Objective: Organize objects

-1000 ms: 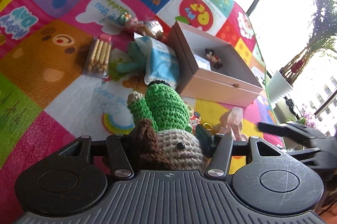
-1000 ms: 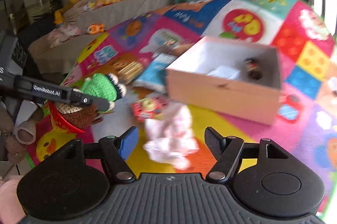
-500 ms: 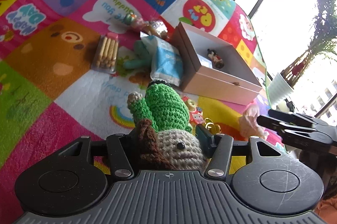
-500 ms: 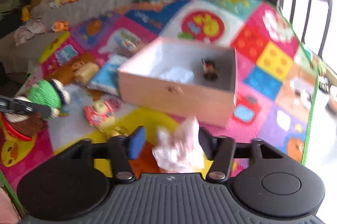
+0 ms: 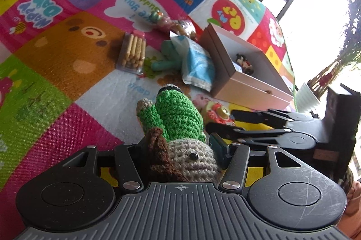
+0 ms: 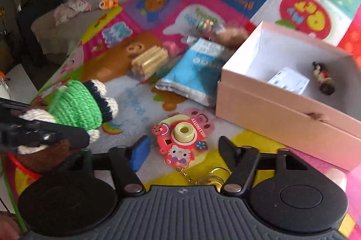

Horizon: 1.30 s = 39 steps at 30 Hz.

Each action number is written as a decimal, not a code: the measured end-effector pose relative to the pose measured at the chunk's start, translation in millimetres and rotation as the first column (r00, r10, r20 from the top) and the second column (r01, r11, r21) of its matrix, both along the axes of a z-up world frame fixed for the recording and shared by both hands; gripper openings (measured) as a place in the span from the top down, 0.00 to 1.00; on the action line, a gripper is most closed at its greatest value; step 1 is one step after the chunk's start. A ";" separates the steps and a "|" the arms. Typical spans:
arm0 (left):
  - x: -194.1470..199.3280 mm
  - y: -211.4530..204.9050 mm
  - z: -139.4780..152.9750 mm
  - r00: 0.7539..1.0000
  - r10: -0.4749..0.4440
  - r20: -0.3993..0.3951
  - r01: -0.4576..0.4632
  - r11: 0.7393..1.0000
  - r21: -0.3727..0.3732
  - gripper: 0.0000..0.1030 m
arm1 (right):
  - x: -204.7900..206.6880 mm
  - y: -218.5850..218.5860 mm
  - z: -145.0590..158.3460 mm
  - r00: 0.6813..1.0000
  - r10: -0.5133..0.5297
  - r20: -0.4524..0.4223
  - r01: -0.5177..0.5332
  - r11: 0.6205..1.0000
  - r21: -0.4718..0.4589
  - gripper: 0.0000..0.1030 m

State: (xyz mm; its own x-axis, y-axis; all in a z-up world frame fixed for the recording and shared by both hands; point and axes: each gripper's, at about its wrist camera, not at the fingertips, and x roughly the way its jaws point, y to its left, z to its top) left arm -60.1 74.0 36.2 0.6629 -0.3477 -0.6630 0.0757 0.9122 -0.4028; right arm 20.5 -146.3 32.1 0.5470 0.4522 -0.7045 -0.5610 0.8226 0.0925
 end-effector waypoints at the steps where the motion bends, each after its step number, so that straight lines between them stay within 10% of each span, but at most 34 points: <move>1: -0.1 -0.8 0.2 1.000 -0.003 -0.002 0.003 1.000 0.005 0.43 | -1.7 -0.5 0.2 1.000 -0.001 0.003 0.001 1.000 -0.006 0.54; 8: 8.0 -15.8 22.0 0.998 -0.052 0.044 0.052 0.999 -0.009 0.43 | -46.2 -55.1 50.3 0.990 -0.072 0.118 0.061 0.994 0.093 0.55; 15: 83.9 -94.5 85.6 0.956 -0.165 0.241 0.146 0.985 0.095 0.43 | -87.7 -132.1 108.0 0.917 -0.267 0.298 0.205 0.953 0.223 0.55; 27: 186.4 -177.1 18.9 0.975 -0.185 0.121 0.139 0.939 0.314 0.39 | -83.2 -172.7 91.6 0.878 -0.390 0.278 0.329 0.913 0.242 0.55; 39: 126.9 -90.3 59.9 0.940 -0.097 0.327 0.083 0.995 0.054 0.42 | -58.9 -171.2 96.1 0.873 -0.416 0.255 0.357 0.901 0.249 0.55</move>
State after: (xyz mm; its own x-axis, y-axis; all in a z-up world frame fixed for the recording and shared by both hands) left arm 66.7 -16.3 96.1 0.8134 -0.3942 -0.4278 0.2802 0.9100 -0.3056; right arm -38.4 -317.6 128.2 0.8734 0.2685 -0.4063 -0.2272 0.9626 0.1477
